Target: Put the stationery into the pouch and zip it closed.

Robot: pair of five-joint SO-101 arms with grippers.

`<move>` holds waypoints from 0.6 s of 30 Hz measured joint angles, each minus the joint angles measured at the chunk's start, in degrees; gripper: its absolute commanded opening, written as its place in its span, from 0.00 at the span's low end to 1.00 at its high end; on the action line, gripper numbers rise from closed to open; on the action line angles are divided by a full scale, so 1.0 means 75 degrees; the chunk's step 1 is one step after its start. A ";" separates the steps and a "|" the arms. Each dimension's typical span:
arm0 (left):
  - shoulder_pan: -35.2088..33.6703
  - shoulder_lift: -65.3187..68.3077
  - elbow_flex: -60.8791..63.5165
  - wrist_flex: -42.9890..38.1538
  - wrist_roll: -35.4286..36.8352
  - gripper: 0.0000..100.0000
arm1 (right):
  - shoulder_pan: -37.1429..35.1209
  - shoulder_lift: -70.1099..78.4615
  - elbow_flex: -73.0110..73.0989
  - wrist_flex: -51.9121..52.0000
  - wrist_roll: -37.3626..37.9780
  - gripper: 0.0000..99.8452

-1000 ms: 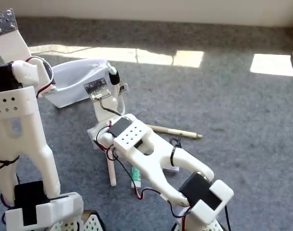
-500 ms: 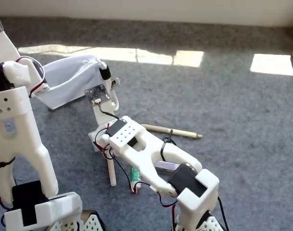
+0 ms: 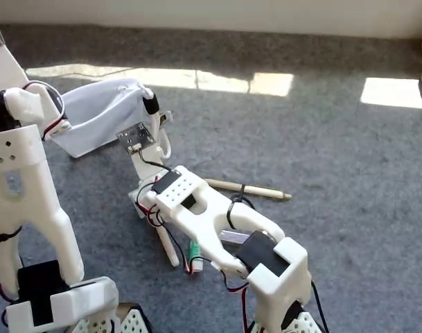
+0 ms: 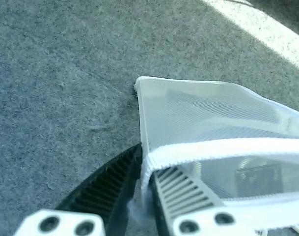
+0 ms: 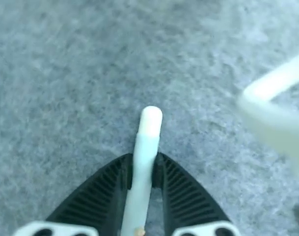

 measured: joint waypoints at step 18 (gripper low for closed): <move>0.0000 0.0000 0.0000 0.0000 0.0000 0.01 | -0.0012 -0.1500 -0.0293 0.1852 0.0070 0.01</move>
